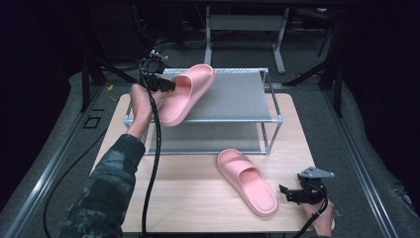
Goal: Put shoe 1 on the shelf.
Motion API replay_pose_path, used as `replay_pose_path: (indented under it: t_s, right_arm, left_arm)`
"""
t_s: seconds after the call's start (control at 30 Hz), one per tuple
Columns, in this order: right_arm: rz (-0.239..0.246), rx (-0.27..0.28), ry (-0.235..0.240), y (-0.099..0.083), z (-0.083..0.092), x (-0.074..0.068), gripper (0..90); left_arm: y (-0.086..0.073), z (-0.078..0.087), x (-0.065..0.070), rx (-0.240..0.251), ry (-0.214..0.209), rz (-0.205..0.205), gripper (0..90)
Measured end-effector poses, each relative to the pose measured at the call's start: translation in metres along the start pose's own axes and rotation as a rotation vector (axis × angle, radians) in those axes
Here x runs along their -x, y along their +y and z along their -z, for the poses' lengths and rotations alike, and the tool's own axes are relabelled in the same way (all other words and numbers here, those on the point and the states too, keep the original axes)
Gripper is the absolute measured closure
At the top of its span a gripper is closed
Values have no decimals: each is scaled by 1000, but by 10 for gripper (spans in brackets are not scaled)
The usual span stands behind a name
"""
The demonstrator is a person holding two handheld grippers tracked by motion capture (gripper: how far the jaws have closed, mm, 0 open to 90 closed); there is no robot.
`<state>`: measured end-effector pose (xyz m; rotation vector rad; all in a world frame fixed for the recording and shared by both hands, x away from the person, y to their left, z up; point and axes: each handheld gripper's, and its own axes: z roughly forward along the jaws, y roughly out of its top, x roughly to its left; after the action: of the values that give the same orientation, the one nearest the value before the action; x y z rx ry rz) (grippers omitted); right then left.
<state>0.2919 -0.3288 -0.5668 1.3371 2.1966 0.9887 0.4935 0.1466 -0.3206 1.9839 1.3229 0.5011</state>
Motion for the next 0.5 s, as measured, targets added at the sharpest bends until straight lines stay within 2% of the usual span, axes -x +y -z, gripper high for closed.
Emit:
replay_pose_path:
  t_s: [0.23, 0.3, 0.5]
  right_arm:
    - [0, 0, 0, 0, 0, 0, 113]
    - [0, 0, 1, 0, 0, 0, 113]
    - [2, -5, 11, 0, -1, 0, 113]
  left_arm:
    - [6, -8, 1, 0, 50, 48, 822]
    - [8, -10, 2, 1, 66, 49, 822]
    - [8, -25, 2, -27, 108, 75, 821]
